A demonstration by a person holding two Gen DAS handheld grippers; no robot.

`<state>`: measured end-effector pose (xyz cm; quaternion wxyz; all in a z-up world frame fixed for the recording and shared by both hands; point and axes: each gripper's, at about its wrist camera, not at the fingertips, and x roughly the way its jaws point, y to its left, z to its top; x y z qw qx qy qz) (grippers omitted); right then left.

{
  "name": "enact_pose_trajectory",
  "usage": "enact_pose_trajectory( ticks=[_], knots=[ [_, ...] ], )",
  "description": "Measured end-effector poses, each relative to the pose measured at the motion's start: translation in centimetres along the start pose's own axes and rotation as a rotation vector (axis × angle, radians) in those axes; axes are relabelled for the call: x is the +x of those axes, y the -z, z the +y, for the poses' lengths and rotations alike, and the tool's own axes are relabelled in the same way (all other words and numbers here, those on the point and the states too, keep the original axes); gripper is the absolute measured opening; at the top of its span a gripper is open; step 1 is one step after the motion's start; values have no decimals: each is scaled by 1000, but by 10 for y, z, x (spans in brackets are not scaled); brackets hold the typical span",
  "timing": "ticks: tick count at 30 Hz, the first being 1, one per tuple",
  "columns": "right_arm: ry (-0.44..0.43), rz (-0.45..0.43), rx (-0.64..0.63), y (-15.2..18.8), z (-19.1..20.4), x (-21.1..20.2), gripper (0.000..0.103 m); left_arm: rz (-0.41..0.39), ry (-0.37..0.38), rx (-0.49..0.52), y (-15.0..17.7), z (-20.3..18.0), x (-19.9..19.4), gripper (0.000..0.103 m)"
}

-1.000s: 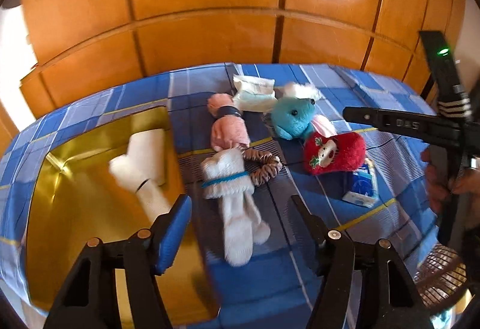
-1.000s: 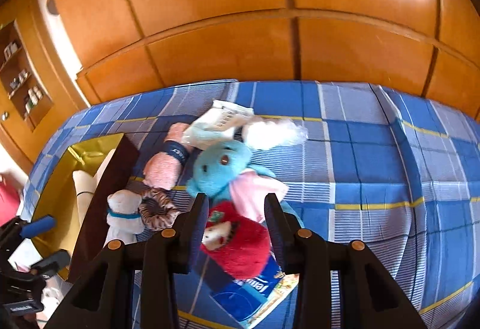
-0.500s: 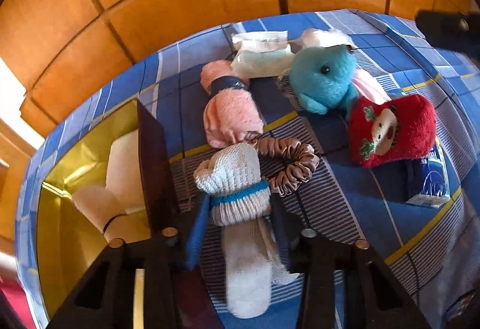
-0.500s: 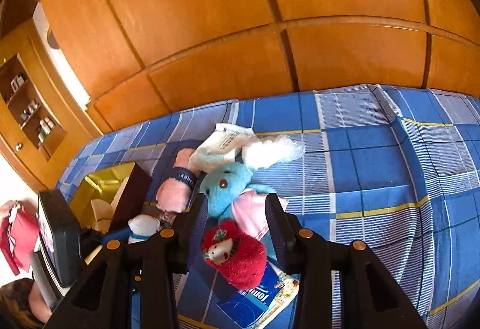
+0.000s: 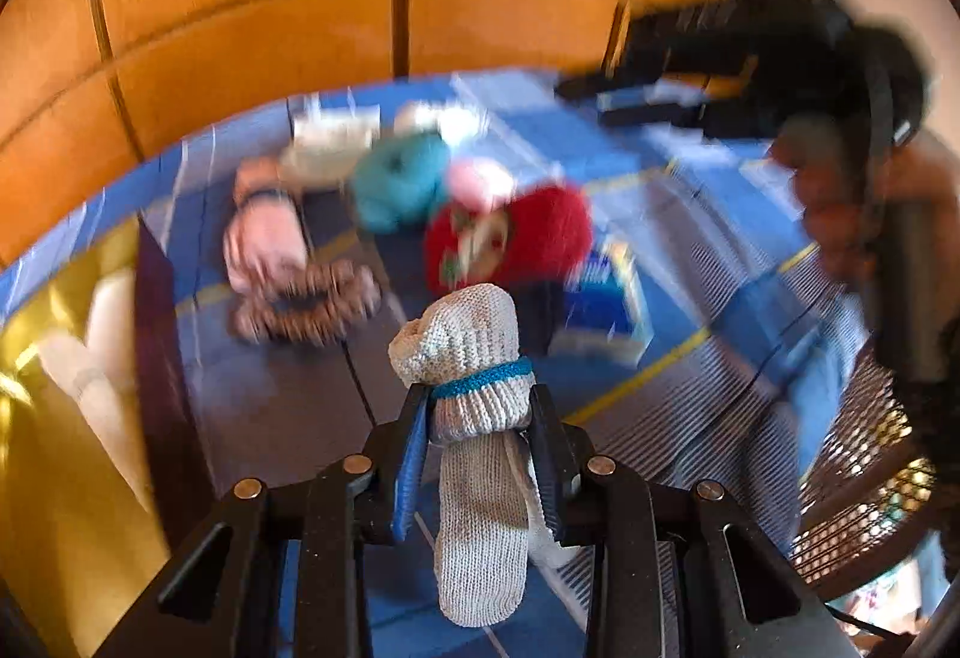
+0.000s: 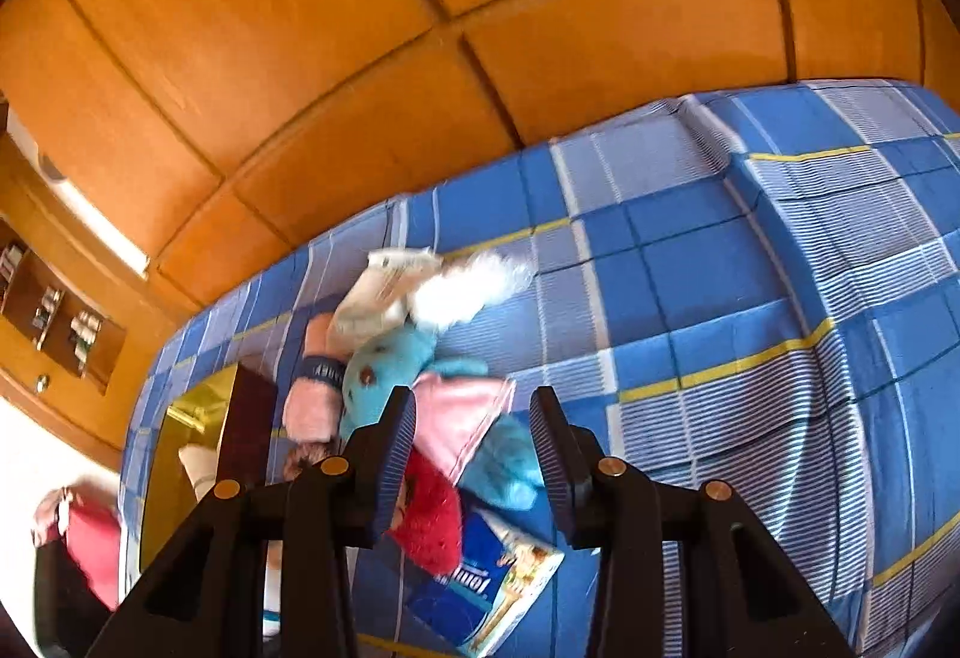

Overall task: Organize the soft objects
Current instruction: 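Grasp the white knit glove with the left gripper and lift it, then carry the white glove into the gold box and open the left gripper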

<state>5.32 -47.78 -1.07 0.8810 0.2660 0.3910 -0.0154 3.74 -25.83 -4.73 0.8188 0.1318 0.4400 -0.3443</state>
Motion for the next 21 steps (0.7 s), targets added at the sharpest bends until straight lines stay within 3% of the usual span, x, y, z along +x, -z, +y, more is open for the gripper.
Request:
enact_pose_trajectory(
  ticks=[5,10,21],
  knots=[
    [-73,102,-117,11,22,15,40,-6,-9,-55,5,3,7,44],
    [-50,182,-282,28,53,34,57,51,41,-132,9,13,21,53],
    [101,197,-613,56,88,61,62,-14,48,-115,21,3,-1,36]
  ],
)
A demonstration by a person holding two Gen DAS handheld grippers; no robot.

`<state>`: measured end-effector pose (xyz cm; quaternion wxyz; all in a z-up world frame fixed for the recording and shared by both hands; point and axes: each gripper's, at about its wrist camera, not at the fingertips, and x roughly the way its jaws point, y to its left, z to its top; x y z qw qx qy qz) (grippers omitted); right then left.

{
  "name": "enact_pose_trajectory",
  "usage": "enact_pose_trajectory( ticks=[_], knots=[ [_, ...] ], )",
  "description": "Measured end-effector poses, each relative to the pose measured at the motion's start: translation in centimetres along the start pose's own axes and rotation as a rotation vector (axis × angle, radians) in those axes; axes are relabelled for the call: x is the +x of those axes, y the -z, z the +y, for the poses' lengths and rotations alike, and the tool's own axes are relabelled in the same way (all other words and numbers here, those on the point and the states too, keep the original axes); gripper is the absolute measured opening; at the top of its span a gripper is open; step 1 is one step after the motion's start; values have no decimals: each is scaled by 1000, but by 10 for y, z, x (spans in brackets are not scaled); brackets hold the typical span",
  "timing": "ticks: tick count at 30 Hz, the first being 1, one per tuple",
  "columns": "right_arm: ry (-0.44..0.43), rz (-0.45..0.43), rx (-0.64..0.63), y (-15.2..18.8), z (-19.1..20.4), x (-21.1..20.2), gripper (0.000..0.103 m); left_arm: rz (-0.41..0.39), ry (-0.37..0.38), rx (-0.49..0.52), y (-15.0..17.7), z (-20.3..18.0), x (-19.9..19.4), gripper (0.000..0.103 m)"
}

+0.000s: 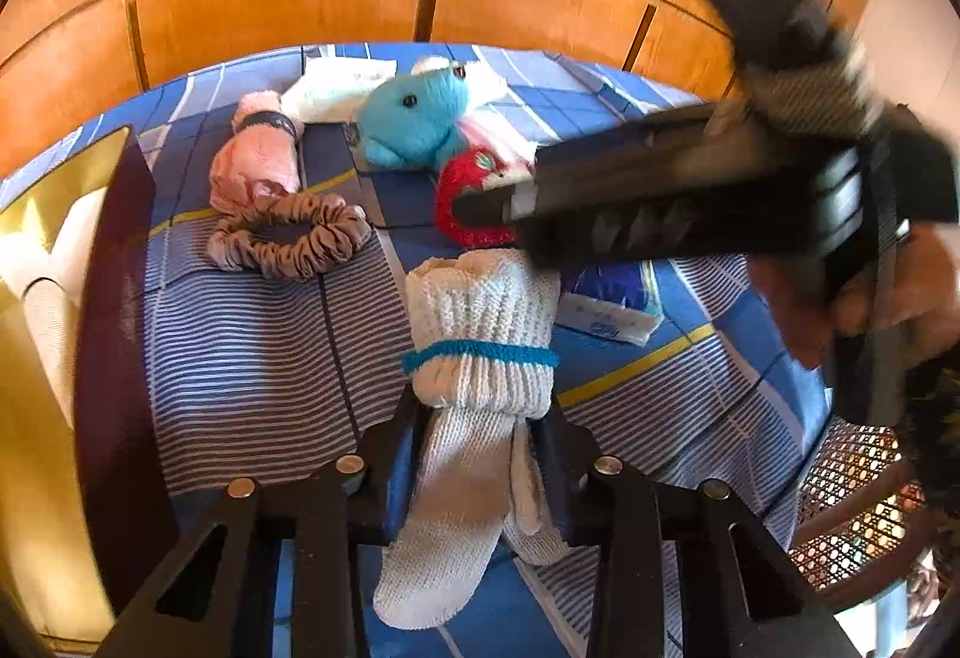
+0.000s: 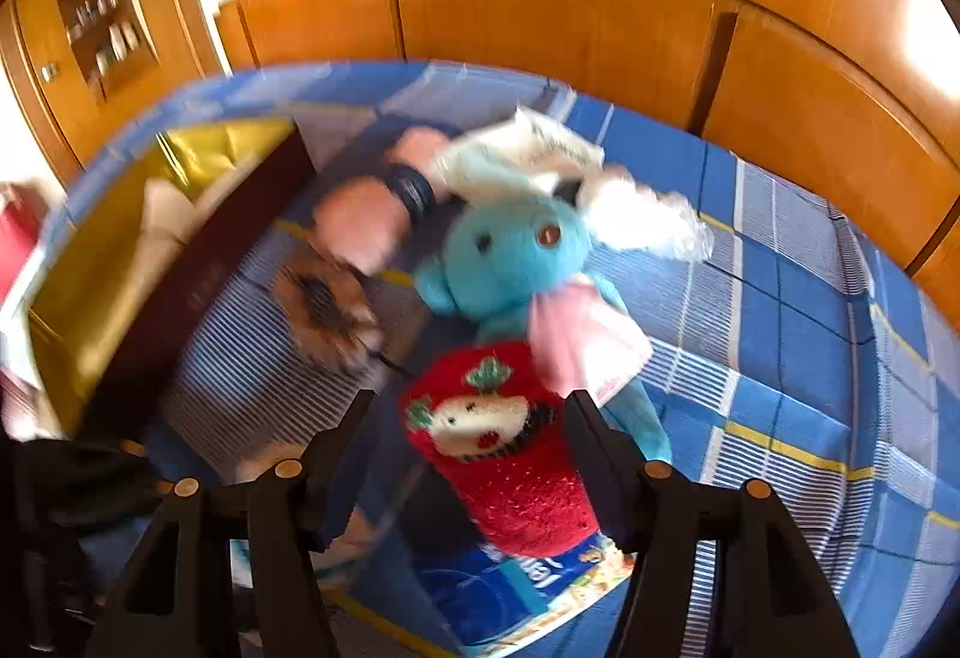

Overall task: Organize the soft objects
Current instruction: 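Carry the white glove into the gold box and open the left gripper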

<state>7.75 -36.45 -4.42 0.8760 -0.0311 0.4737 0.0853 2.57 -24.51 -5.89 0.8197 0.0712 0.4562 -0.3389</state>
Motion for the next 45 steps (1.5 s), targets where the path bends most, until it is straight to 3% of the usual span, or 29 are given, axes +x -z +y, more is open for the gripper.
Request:
enact_pose_trajectory(
  ticks=[1,4,6,18,22,26,30,45],
  knots=[
    [16,17,-15,1,1,5,50,-5,-2,-1,1,1,-3,35],
    [39,67,-49,7,4,17,33,-21,-30,10,2,-2,-14,35],
    [28,51,-49,7,4,16,30,-25,-56,9,3,-1,-20,35],
    [-30,87,19,12,-6,24,34,-106,-170,-55,-1,23,-53,35],
    [-1,69,-46,16,4,25,42,-114,-205,-77,-1,27,-61,35],
    [86,45,-166,24,23,28,42,-123,-226,-109,-2,35,-68,35],
    [84,41,-126,22,19,28,39,-143,-257,-135,-2,43,-80,35],
    [125,8,-172,29,28,27,39,-179,-347,-259,0,86,-104,35]
  ],
)
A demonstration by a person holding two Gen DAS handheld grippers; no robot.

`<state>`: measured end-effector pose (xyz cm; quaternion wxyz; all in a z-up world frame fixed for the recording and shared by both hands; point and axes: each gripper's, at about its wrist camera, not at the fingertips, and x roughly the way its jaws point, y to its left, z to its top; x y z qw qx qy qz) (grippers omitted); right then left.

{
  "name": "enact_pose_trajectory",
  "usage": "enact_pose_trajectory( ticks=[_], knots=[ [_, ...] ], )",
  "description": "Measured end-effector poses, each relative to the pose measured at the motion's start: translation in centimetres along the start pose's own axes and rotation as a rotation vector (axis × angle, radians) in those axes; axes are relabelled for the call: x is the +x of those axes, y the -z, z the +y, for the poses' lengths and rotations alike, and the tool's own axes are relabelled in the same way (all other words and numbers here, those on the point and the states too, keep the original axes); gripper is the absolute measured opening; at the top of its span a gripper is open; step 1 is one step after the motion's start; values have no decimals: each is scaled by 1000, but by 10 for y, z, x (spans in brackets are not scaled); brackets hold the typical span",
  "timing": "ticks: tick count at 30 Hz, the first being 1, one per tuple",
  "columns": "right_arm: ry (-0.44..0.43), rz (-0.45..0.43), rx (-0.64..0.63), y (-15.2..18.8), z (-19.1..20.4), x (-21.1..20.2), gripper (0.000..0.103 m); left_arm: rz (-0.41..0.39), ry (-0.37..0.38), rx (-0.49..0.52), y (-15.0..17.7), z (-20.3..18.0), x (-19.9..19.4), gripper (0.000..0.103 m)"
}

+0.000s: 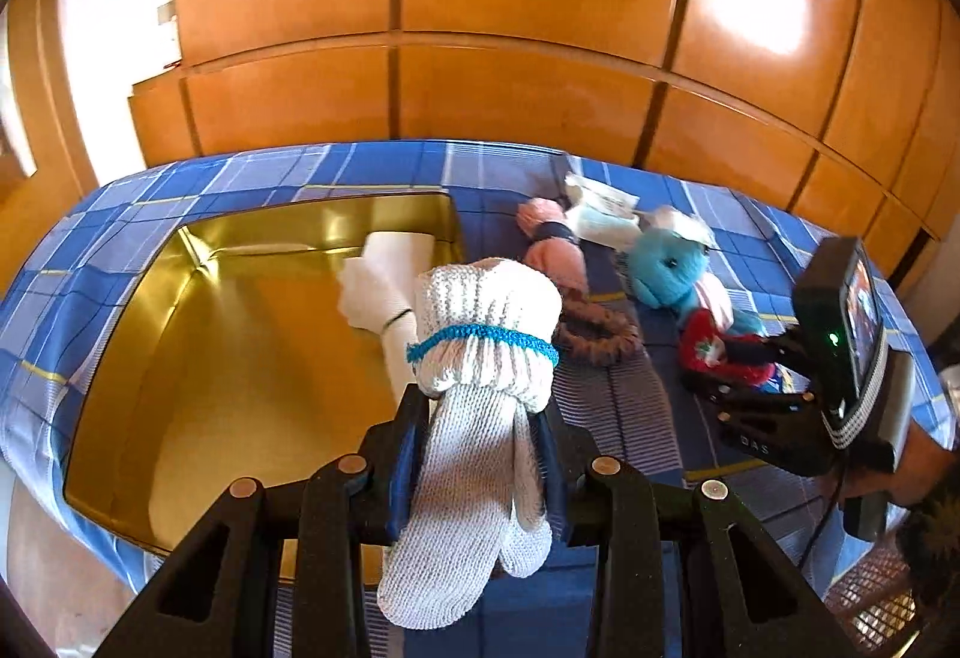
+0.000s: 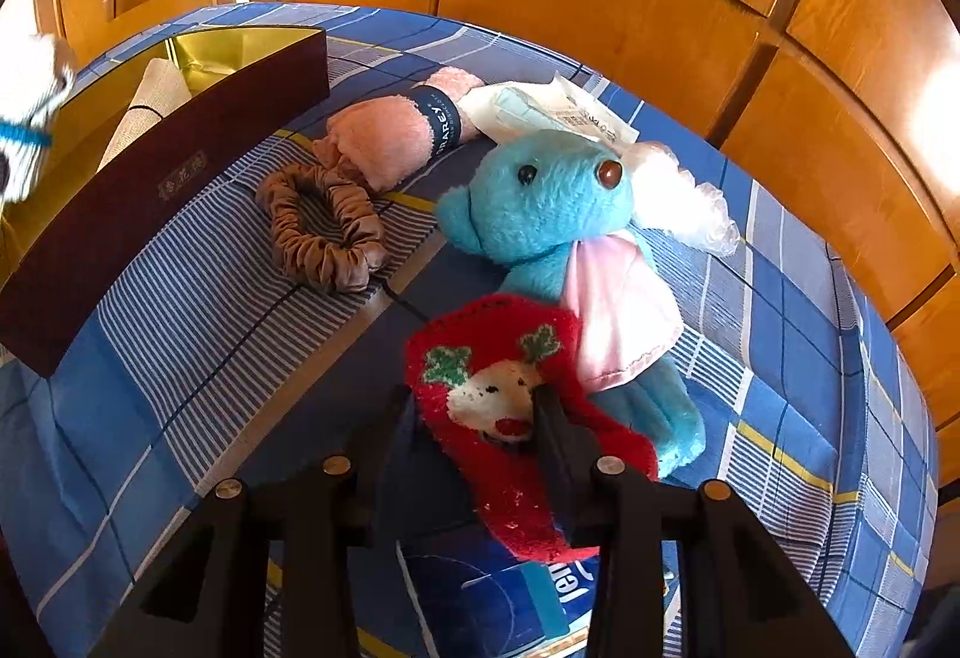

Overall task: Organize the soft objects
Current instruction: 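Carry the white glove into the gold box and open the left gripper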

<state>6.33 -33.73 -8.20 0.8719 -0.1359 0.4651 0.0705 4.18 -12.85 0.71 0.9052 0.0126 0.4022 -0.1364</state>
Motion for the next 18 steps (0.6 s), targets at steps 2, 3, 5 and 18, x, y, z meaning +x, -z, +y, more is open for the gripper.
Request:
enact_pose_trajectory(
  ticks=[2,3,5,18],
  knots=[
    [4,-4,-6,1,1,-1,39,2,-10,-10,0,5,0,35],
    [7,-8,-11,1,1,-1,39,2,-14,-18,0,8,0,35],
    [11,-11,-17,0,2,0,39,6,-23,-26,1,11,1,35],
    [23,-10,-20,0,3,-1,39,80,-66,-164,-5,71,24,35]
  ],
)
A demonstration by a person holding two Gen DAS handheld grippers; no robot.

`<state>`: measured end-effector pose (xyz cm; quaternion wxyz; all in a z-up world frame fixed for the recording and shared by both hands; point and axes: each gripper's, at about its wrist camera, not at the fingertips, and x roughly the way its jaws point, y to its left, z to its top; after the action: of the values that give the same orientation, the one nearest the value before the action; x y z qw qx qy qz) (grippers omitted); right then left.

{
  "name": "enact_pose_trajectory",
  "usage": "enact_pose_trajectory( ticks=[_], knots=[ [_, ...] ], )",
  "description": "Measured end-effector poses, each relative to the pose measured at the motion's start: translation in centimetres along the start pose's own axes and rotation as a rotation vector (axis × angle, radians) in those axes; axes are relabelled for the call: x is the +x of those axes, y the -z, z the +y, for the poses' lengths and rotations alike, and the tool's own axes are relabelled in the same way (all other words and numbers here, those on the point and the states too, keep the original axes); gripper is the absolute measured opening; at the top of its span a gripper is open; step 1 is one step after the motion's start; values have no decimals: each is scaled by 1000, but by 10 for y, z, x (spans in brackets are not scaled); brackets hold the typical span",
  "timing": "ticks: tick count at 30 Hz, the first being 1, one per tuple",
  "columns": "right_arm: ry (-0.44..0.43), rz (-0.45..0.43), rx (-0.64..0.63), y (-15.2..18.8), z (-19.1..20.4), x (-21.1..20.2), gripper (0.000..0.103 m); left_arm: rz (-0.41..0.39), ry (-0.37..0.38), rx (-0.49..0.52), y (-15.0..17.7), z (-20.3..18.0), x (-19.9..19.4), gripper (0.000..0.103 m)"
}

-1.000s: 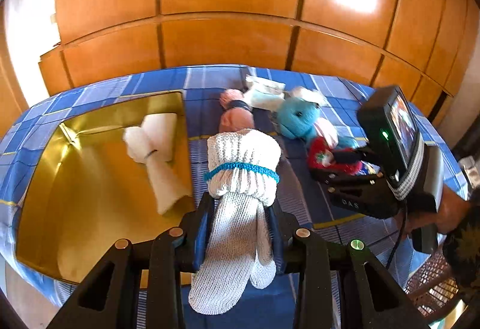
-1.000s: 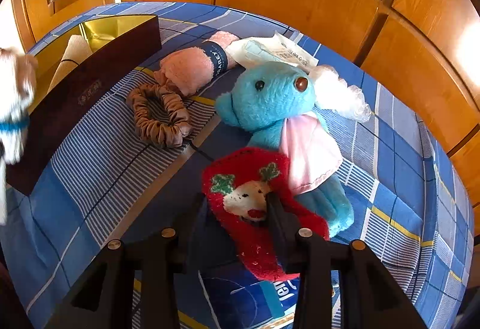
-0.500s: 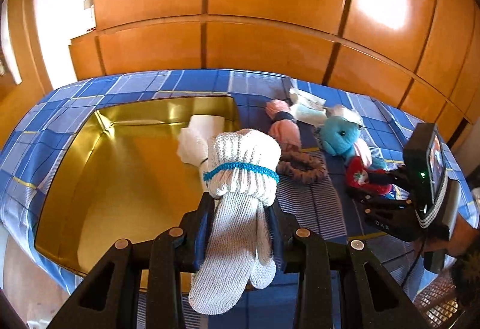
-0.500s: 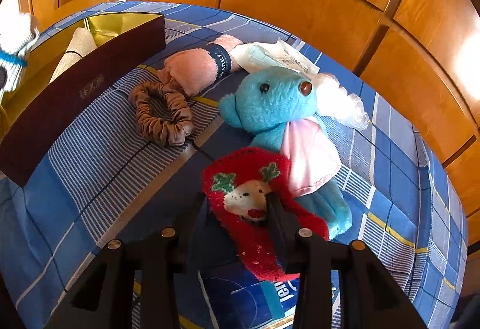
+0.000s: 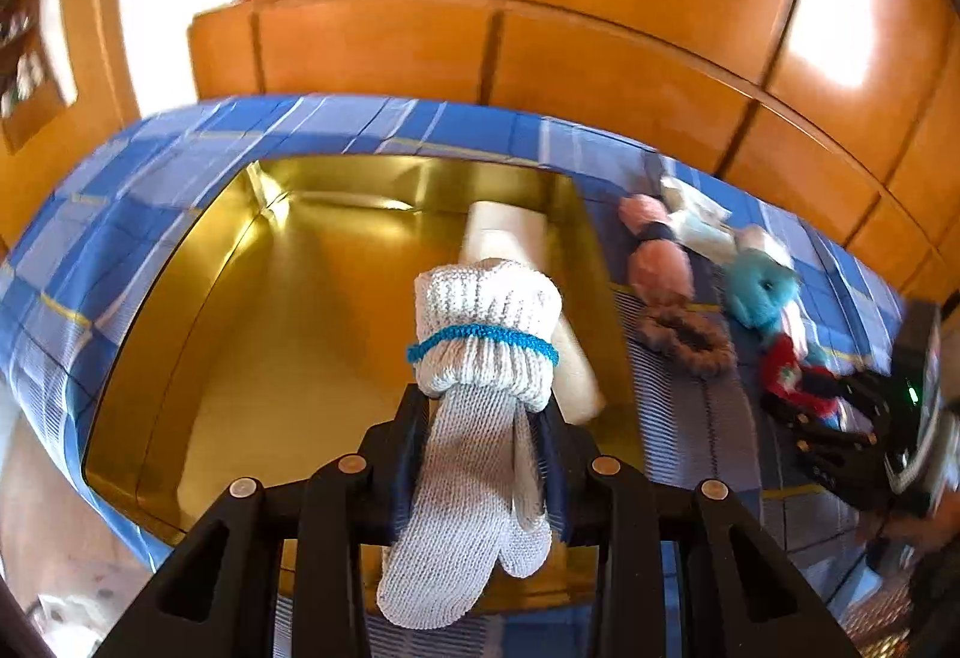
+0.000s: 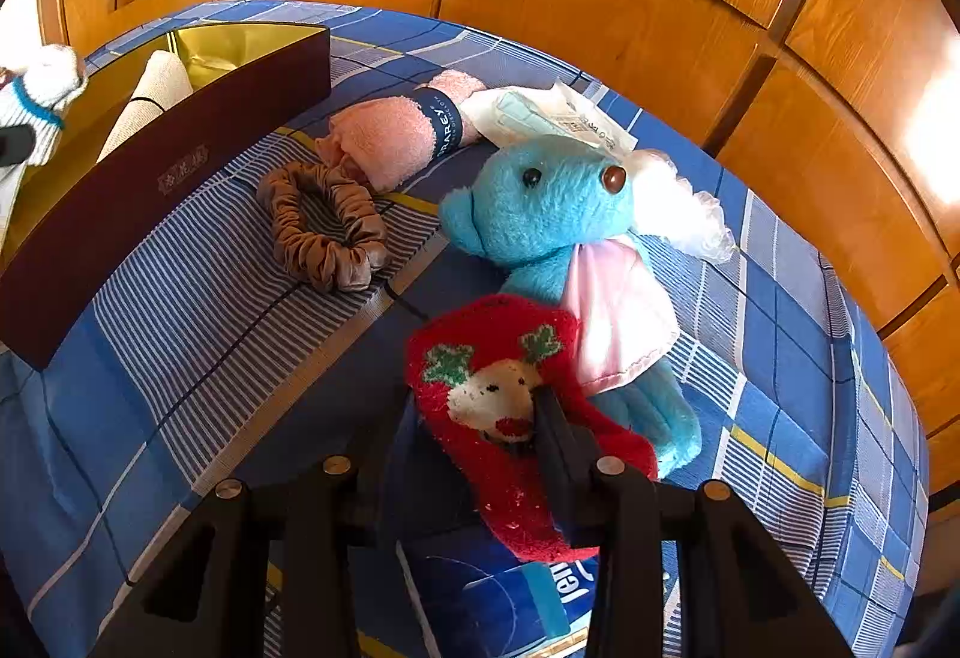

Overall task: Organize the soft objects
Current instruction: 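Carry the white glove into the gold box and open the left gripper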

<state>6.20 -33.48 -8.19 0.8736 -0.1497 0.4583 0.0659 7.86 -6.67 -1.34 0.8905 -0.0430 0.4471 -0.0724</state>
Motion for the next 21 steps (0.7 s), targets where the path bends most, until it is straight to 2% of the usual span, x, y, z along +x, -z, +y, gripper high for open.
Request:
enact_pose_trajectory(
  ticks=[5,10,21],
  knots=[
    [1,3,-5,0,0,0,39,13,-33,-15,-27,25,22,35],
    [0,6,-8,-1,-1,0,39,61,-47,-23,-56,36,57,35],
    [1,8,-11,-1,0,0,39,119,-43,-32,-90,28,119,42]
  ],
)
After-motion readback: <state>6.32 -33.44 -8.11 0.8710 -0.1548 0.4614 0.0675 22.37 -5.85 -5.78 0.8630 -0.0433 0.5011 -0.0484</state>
